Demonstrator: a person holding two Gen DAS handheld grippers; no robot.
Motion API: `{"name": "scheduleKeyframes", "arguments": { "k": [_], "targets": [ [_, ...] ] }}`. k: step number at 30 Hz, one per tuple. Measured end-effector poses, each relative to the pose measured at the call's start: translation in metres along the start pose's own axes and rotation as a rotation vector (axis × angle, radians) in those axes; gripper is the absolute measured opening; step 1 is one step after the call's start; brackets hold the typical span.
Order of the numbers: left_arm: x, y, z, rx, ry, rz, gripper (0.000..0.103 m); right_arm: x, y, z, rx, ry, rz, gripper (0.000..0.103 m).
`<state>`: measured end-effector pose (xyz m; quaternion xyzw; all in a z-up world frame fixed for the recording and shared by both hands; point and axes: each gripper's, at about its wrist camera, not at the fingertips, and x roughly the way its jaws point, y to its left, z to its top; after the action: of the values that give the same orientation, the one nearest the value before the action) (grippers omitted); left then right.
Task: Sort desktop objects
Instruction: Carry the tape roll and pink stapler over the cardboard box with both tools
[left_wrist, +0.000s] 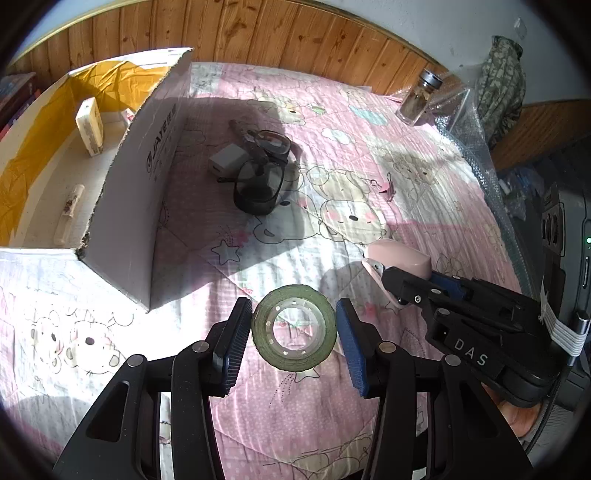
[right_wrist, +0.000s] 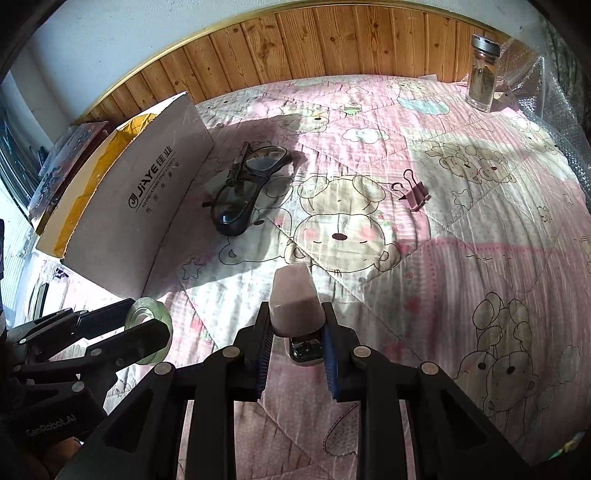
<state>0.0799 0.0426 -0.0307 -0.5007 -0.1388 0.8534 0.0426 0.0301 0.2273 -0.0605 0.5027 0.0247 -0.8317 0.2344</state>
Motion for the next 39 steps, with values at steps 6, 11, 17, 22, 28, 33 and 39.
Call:
{"name": "scheduleKeyframes", "arguments": {
  "k": [6,11,17,22,28,33,39],
  "targets": [
    [-0.028,0.01,-0.003,-0.021,-0.036,-0.002,0.049,-0.014,0.026,-0.007,-0.039,-0.007,0.022,0.026],
    [-0.051,0.024,-0.006,-0.037,-0.07,0.03,0.049,-0.026,0.048,-0.008,-0.074,-0.02,0.041,0.026],
    [-0.076,0.043,-0.003,-0.057,-0.113,0.075,0.049,-0.039,0.076,-0.005,-0.125,-0.037,0.072,0.026],
    [-0.092,0.058,0.001,-0.072,-0.136,0.085,0.049,-0.048,0.102,0.0,-0.178,-0.05,0.093,0.026],
    [-0.106,0.072,0.009,-0.083,-0.16,0.082,0.049,-0.057,0.13,0.009,-0.238,-0.069,0.117,0.026],
    [-0.114,0.082,0.017,-0.105,-0.171,0.062,0.049,-0.063,0.149,0.017,-0.279,-0.079,0.139,0.026],
    [-0.122,0.096,0.027,-0.127,-0.186,0.059,0.049,-0.066,0.167,0.029,-0.322,-0.079,0.169,0.026]
  ]
}}
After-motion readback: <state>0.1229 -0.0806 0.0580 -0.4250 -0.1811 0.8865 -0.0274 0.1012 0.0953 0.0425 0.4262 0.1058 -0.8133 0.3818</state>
